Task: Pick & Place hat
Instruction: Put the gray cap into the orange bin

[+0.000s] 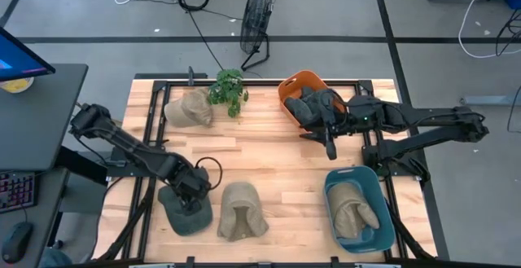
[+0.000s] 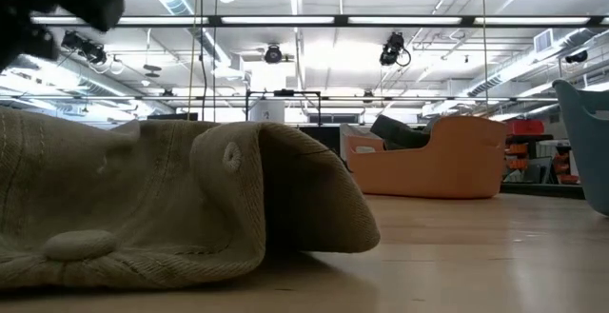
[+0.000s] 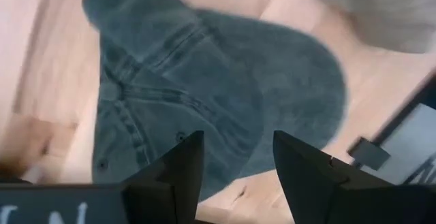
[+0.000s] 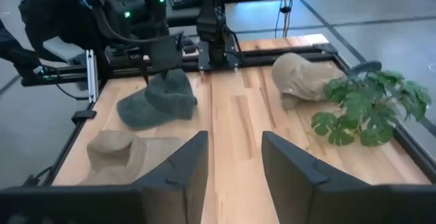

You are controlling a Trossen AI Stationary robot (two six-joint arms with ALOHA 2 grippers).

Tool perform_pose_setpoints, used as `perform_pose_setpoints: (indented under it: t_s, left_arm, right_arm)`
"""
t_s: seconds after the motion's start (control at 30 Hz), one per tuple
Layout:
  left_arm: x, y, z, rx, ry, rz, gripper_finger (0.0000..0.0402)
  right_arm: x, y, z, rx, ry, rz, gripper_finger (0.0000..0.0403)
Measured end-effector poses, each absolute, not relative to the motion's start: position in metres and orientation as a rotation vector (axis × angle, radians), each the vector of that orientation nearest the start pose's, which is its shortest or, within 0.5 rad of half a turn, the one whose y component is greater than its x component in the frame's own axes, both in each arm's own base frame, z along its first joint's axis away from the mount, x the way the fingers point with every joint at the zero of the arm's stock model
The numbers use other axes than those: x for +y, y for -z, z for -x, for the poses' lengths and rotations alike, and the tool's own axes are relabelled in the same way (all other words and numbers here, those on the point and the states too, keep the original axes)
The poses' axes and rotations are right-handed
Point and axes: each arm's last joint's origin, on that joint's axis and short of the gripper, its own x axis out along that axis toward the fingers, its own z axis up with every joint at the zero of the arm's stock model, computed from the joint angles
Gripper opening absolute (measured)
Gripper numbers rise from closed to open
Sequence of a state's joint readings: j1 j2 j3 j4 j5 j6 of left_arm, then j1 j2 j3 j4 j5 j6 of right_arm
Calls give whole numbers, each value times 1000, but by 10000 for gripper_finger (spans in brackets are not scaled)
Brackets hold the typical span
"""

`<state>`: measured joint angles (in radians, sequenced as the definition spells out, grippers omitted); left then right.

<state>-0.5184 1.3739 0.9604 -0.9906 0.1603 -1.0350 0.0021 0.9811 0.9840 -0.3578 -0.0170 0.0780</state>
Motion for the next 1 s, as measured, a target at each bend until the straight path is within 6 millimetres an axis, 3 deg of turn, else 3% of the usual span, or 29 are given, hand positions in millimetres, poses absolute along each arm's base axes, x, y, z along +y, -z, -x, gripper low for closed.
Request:
perform_pose_setpoints:
  t_s: [0.17, 0.4, 0.57, 0.8, 1.0]
  left_arm:
    - [-119, -199, -191, 1544, -250, 591, 179]
    - [-118, -190, -189, 1540, -249, 597, 179]
    - [-121, -193, -188, 1574, -196, 639, 178]
    - [-128, -225, -196, 1505, -94, 727, 176]
    - [-139, -211, -187, 1549, -93, 689, 176]
  right_arm:
    - [1, -347, -215, 368, -4, -100, 142]
    - [3, -340, -224, 393, -13, -98, 142]
    - [6, -336, -230, 414, -31, -96, 142]
    - [7, -333, -233, 429, -34, -96, 142]
    - [7, -332, -234, 431, -34, -95, 142]
